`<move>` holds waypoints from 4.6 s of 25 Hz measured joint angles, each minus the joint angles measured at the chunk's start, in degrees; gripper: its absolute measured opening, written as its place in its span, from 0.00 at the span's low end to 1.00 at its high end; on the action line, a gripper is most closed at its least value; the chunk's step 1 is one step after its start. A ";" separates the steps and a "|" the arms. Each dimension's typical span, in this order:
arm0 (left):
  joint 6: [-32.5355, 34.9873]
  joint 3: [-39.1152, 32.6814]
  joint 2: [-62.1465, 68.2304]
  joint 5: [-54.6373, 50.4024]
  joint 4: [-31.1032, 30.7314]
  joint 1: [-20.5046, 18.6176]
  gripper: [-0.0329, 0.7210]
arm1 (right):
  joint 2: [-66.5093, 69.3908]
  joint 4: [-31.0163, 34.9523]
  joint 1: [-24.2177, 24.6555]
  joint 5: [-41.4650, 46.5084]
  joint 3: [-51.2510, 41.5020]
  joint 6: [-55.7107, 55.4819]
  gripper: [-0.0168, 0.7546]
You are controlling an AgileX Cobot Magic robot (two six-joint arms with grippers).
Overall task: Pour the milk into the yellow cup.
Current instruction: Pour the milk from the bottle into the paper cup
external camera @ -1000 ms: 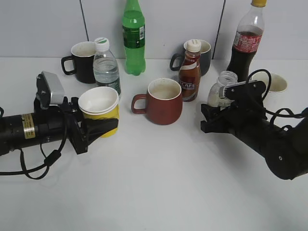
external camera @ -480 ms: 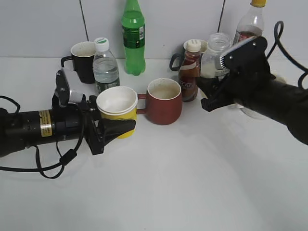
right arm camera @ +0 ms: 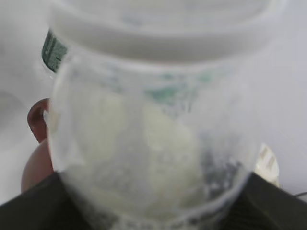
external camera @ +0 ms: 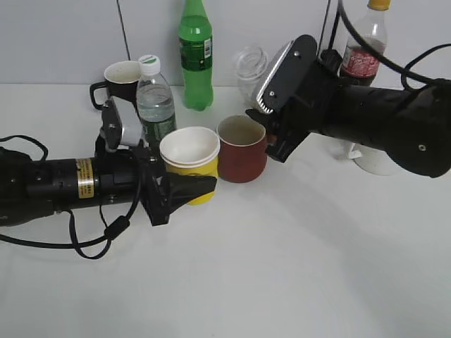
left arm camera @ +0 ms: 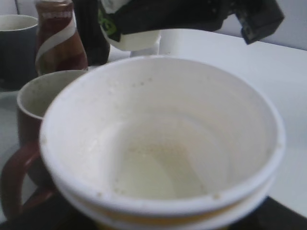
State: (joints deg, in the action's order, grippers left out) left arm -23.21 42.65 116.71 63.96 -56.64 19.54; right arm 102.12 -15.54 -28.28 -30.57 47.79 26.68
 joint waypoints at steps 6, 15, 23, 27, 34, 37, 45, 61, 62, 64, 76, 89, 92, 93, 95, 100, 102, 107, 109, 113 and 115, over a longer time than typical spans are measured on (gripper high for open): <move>-0.06 0.45 0.00 -1.05 0.05 2.38 0.63 | 0.00 -0.17 -0.98 0.38 0.11 10.77 0.59; -0.15 2.06 0.00 -2.89 -0.07 4.77 0.63 | 0.00 -0.17 -1.34 0.03 0.11 25.83 0.59; -0.15 2.24 0.00 -2.62 -0.02 4.77 0.63 | 0.00 -0.17 -1.40 -0.14 0.11 36.16 0.59; -0.15 2.76 0.00 -2.19 -0.02 5.19 0.63 | 0.00 -0.17 -1.40 -0.69 0.11 39.55 0.59; -0.15 3.49 0.00 -2.91 -0.02 5.74 0.63 | 0.00 -0.17 -1.40 -2.69 0.11 44.44 0.59; -0.15 3.49 0.00 -2.91 -0.02 5.74 0.63 | 0.00 -0.17 -1.40 -2.93 0.11 46.14 0.59; -0.15 3.49 0.00 -2.85 -0.02 5.74 0.63 | 0.00 -0.17 -1.40 -4.47 0.11 49.61 0.59; -0.20 3.49 0.00 -1.62 -1.79 5.74 0.63 | 0.00 -0.17 -1.40 -5.13 0.11 54.42 0.59; -0.20 3.49 0.00 -1.62 -1.84 5.74 0.63 | 0.00 -0.17 -1.40 -5.13 0.11 54.47 0.59; -0.20 3.49 0.00 -1.62 -2.13 5.74 0.63 | 0.00 -0.17 -1.40 -5.19 0.11 54.60 0.59; -0.20 3.49 0.00 -1.62 -4.10 5.74 0.63 | 0.00 -0.17 -1.40 -5.32 0.11 56.46 0.59; -0.20 3.49 0.00 -1.62 -4.16 5.74 0.63 | 0.00 -0.17 -1.40 -5.49 0.11 58.49 0.59; -0.20 3.49 0.00 -1.62 -4.16 5.74 0.63 | 0.00 -0.17 -1.40 -5.54 0.11 58.65 0.59; -0.20 3.49 0.00 -1.62 -4.16 5.74 0.63 | 0.00 -0.17 -1.40 -5.60 0.11 58.67 0.59; -0.20 3.49 0.00 -1.62 -4.16 5.74 0.63 | 0.00 -0.17 -1.40 -5.60 0.11 58.72 0.59; -0.20 3.49 0.00 -1.62 -4.16 5.74 0.63 | 0.00 -0.17 -1.40 -5.71 0.11 58.72 0.59; -0.20 3.49 0.00 -1.62 -4.16 5.74 0.63 | 0.00 -0.17 -1.40 -5.71 0.11 58.72 0.59; -0.20 3.49 0.00 -1.62 -4.22 5.74 0.63 | 0.00 -0.17 -1.40 -5.71 0.11 58.72 0.59; -0.20 3.49 0.00 -1.62 -4.22 5.74 0.63 | 0.00 -0.17 -1.40 -5.71 0.11 58.66 0.59; -0.20 3.49 0.00 -1.62 -4.22 5.74 0.63 | 0.00 -0.17 -1.40 -5.71 0.11 56.57 0.59; -0.20 3.49 0.00 -1.62 -4.00 5.74 0.63 | 0.00 -0.17 -1.40 -5.71 0.11 54.77 0.59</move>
State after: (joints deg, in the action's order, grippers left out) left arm -23.40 46.13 116.71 62.34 -60.65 25.28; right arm 102.12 -15.71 -29.68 -36.28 47.90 81.45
